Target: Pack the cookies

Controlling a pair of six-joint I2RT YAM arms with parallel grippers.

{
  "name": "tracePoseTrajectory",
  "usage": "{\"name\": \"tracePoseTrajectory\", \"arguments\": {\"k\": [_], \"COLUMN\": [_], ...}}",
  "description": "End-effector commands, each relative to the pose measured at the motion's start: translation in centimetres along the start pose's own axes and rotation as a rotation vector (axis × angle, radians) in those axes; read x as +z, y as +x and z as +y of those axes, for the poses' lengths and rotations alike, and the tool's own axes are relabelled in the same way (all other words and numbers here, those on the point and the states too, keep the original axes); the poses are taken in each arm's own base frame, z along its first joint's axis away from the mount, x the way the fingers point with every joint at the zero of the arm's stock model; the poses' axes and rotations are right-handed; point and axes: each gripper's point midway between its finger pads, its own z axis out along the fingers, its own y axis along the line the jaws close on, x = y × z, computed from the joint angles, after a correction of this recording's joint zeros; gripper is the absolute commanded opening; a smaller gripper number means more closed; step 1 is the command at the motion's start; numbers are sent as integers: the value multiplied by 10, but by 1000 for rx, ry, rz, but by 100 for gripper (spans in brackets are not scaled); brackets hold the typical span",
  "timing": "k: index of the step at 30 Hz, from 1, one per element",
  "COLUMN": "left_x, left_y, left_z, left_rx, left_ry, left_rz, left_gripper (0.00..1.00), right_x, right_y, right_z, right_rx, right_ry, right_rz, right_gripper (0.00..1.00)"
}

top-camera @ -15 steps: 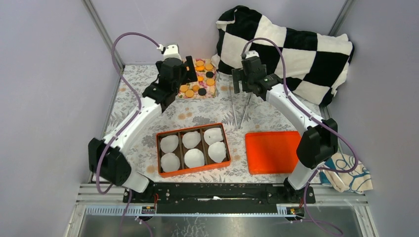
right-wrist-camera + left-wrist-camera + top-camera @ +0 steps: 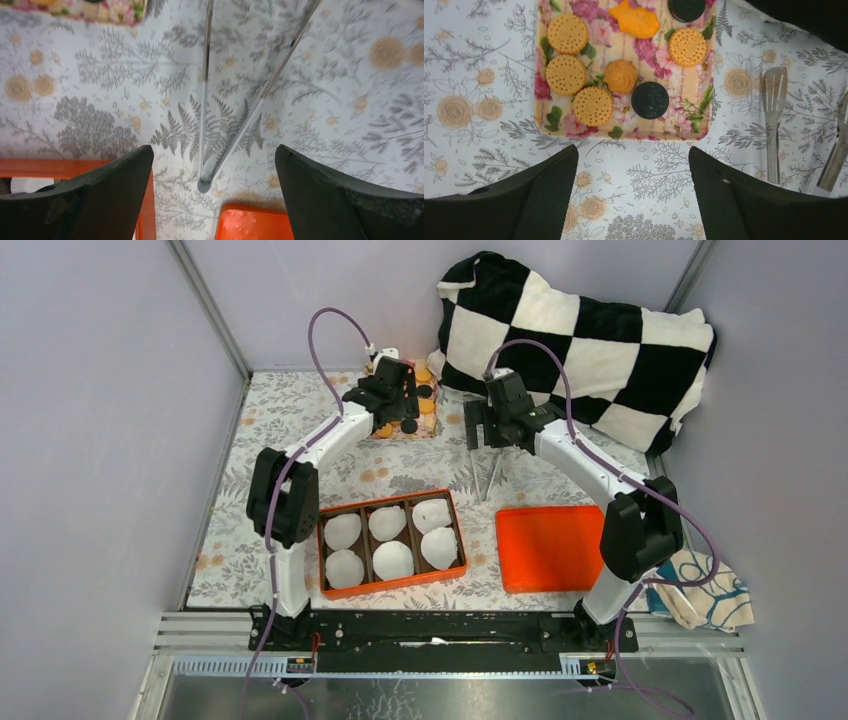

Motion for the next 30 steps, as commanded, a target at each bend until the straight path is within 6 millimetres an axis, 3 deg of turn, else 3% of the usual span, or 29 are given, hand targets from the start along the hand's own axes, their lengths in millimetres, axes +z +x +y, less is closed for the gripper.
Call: {"name": "tracePoseTrajectory", "arguments": {"k": [1,5,7,10,14,23,30], "left_x": [0,21,34,53,76,96,78], "left_y": [3,21,23,20,24,43,52], "left_z": [0,-1,-5,-13,-17,-7,13], "left_rx": [-8,6,9,9,17,5,-14], "left_ry": [14,16,25,33,7,-50,-119], "left_rz": [0,48,47,41,72,121,122], "left_gripper": [87,83,72,44,29,20,12], "right_x": [7,10,10,7,4,3,6], "right_y": [31,42,41,38,38,38,39], "right_z": [10,8,7,7,2,-3,0], "right_rx": [43,46,45,40,32,30,34], "right_ry": [-56,-52,-48,-45,-27,-3,-16], "right_rz": [80,104,99,90,81,66,73], "right_gripper": [100,100,100,100,100,100,100]}}
